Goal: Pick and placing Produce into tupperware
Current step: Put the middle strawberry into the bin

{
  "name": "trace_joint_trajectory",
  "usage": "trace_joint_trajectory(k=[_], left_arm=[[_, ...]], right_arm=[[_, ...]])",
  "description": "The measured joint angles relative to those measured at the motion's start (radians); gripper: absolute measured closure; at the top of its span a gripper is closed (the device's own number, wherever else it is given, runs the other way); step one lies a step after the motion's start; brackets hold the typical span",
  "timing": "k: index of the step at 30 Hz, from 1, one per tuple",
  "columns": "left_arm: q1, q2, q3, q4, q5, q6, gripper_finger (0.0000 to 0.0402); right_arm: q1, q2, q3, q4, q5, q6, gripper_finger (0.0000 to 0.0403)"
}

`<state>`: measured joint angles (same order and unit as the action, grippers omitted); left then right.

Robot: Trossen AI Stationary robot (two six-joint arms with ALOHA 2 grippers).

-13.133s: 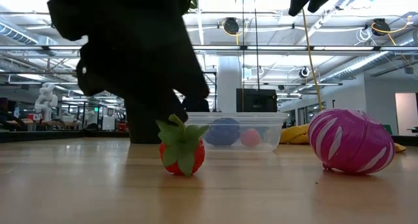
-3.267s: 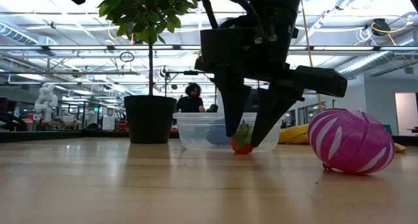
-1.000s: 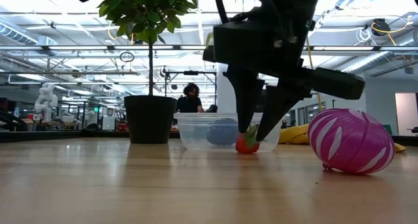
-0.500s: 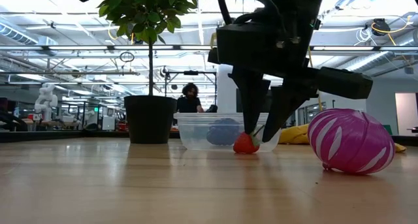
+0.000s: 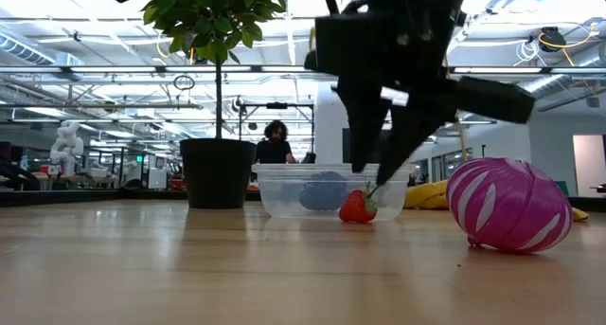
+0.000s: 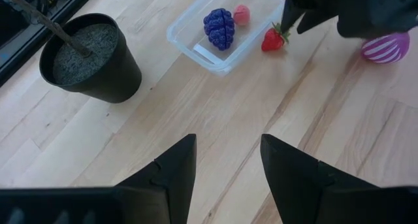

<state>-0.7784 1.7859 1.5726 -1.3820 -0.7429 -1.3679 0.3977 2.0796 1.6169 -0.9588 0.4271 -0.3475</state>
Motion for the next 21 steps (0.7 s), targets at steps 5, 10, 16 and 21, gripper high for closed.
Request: trace_joint_trajectory(k=[5, 10, 16, 21], left_arm=[[0.0, 0.0, 0.0, 0.0, 0.0, 0.0, 0.0225], [0.0, 0.0, 0.0, 0.001, 0.0, 0.0, 0.0225], [0.0, 0.0, 0.0, 0.003, 0.0, 0.002, 0.0225], [0.0, 0.0, 0.0, 0.004, 0.0, 0.002, 0.0225]], right_arm=[[0.001, -0.029, 0.0, 0.004, 0.019, 0.018, 0.0293], [0.01, -0.027, 0.002, -0.013, 0.016, 0.022, 0.0293], [0.023, -0.027, 0.002, -0.017, 0.013, 0.047, 0.0293], [0.025, -0.027, 0.001, -0.019, -0.014, 0.067, 0.0293]])
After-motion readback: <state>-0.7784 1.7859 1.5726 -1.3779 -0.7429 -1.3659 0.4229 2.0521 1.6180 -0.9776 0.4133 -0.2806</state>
